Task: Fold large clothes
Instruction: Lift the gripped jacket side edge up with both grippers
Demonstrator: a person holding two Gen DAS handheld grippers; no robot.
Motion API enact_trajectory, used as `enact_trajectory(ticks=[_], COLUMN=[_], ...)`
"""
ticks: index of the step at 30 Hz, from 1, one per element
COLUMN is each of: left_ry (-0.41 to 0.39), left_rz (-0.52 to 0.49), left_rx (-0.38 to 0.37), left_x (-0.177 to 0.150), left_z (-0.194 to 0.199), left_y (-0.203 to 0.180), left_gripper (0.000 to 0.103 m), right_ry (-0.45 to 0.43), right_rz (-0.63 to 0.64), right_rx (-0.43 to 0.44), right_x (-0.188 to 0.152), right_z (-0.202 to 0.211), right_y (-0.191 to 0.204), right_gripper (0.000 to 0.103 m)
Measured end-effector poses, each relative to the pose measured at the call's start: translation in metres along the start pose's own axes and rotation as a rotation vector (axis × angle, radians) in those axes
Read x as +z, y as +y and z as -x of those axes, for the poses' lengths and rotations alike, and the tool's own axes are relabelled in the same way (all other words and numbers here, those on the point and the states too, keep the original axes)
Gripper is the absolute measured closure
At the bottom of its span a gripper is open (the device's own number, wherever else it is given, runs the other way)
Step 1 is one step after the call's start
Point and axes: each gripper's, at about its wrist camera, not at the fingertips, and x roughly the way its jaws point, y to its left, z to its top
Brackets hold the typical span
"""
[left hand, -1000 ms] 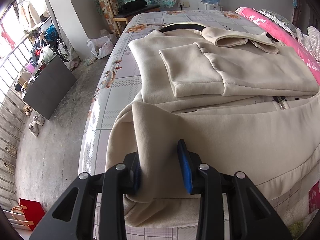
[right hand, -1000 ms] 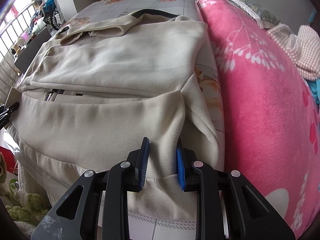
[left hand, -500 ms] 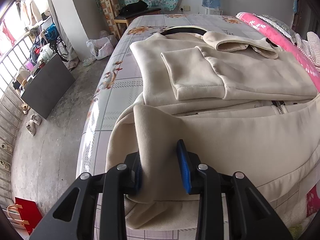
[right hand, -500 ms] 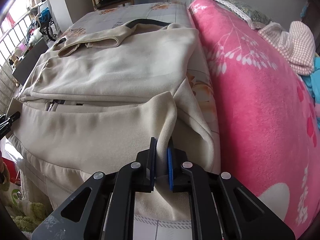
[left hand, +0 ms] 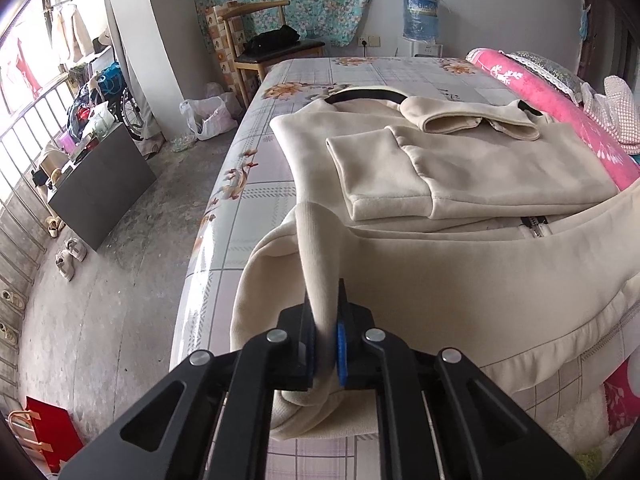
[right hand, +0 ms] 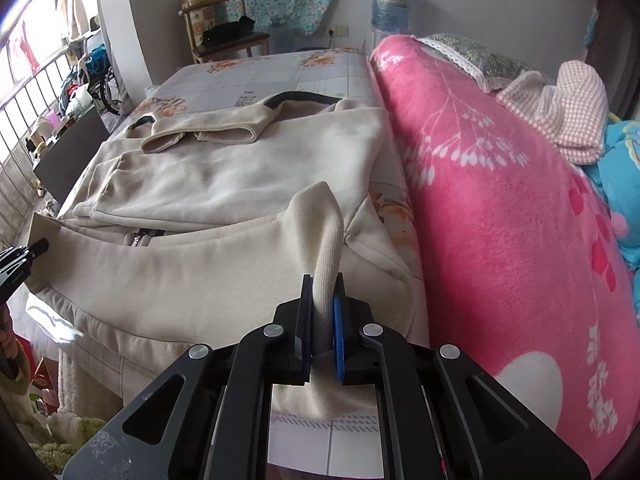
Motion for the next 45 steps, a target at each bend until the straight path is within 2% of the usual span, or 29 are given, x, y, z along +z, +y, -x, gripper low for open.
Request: enact_trajectory(ticks=[4, 11, 18, 26, 33, 36, 39, 41, 43, 45], left_ry=[-0.045, -0.184, -0.261, -0.330, -0.370, -0.340, -0.253, -0.153, -0.030, 0.072], left_rz=[0.012, 0.036, 0.042, 0.036, 0.005, 0.012, 0.016, 0.028, 0.026, 0.019], left_rx=[-0.003, -0.031, -0.035, -0.040, -0.047, -0.080, -0.105, -0.139, -0.143, -0.085], left_x=[-0.003, -0.010, 0.004, 0.051, 0.134, 0.177, 0.215, 0.232, 0.239, 0.234], left_z=[0.016, 0.062, 0.089, 0.098, 0.070, 0.037, -0.015, -0.062, -0.109, -0.148], left_y=[0.002, 0.010, 0.013, 0.021, 0.027, 0.031, 0.034, 0.034, 0.029, 0.027], left_gripper=[0.096, 0.097, 0.097, 0.097, 0.097, 0.097, 0.097, 0.094, 0.091, 0.088], right_ry=[-0.036, -0.105, -0.192, -0.271, -0.326, -0.325, -0.281, -0.222, -0.136, -0.053], right_rz=[-0.003, -0.027, -0.033, -0.022, 0.030, 0.037, 0.023, 0.000, -0.018, -0.031], right_rx=[-0.002, 0.004, 0.016, 0.023, 0.022, 0.033, 0.042, 0.055, 0.052, -0.007], right_x=[-0.004, -0.011, 0.004, 0.047, 0.118, 0.158, 0.189, 0.199, 0.203, 0.200], right_z=[0.015, 0.044, 0.069, 0.073, 0.047, 0.016, -0.031, -0.069, -0.112, -0.147], right_y=[0.001, 0.000, -0.001, -0.011, -0.018, -0.024, -0.033, -0.037, -0.041, -0.046], right_gripper=[0.097, 0.098, 0.099, 0.099, 0.100, 0.100, 0.100, 0.099, 0.093, 0.089])
